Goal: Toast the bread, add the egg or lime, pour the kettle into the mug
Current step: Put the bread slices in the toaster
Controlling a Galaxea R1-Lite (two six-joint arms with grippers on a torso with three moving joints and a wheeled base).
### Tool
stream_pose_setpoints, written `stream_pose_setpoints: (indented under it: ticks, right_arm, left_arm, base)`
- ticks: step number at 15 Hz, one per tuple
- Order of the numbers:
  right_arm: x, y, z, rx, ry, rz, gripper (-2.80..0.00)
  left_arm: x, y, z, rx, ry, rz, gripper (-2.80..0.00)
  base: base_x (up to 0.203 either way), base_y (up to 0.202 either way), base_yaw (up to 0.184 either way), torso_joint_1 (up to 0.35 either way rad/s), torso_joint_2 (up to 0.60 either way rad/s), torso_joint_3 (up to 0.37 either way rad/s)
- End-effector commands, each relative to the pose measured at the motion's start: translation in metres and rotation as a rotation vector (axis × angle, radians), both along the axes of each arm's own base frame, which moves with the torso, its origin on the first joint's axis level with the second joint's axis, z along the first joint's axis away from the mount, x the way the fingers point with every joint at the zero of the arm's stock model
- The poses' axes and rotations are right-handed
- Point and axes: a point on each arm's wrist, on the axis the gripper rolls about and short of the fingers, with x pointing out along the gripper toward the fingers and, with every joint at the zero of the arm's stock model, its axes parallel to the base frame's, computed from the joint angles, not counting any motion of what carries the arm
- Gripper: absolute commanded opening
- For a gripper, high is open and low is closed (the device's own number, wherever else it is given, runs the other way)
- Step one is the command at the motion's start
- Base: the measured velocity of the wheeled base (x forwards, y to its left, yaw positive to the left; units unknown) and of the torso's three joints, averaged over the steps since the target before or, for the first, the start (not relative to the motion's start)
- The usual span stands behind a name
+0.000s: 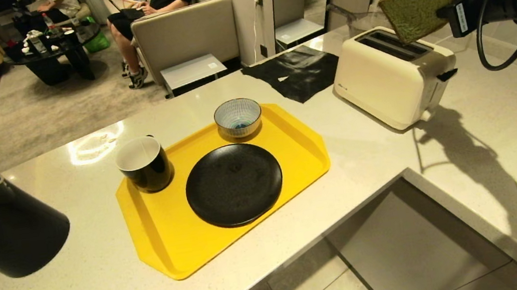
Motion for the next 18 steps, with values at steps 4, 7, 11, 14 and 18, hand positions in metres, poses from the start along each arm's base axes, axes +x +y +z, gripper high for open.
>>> stream_pose_setpoints:
  ticks: [4, 7, 11, 14, 18]
  right_arm:
    - [0.014, -0.003, -0.013, -0.002, 0.022, -0.017, -2.80]
    - [0.020, -0.007, -0.014, -0.003, -0.007, -0.036, -2.80]
    - [0.025, -0.008, -0.019, -0.003, 0.007, -0.042, -2.80]
    - [0.028, -0.015, -0.022, -0.003, 0.011, -0.061, -2.80]
    - [0.030, -0.027, -0.024, -0.004, 0.010, -0.089, -2.80]
  left_arm:
    - [0.000, 0.000, 0.000, 0.000, 0.001, -0.001, -2.80]
    - [0.000, 0.000, 0.000, 0.000, 0.001, 0.001, -2.80]
    - [0.000, 0.000, 0.000, 0.000, 0.001, 0.001, -2.80]
    - [0.000, 0.000, 0.000, 0.000, 0.000, 0.000, -2.80]
    - [0.000, 0.000, 0.000, 0.001, 0.000, -0.001, -2.80]
  base:
    - [0.000, 0.000, 0.000, 0.000, 0.00, 0.000]
    - [0.000, 0.000, 0.000, 0.000, 0.00, 0.000]
    - [0.000, 0.000, 0.000, 0.000, 0.00, 0.000]
    - [0.000, 0.000, 0.000, 0.000, 0.00, 0.000]
    - [0.000, 0.000, 0.000, 0.000, 0.00, 0.000]
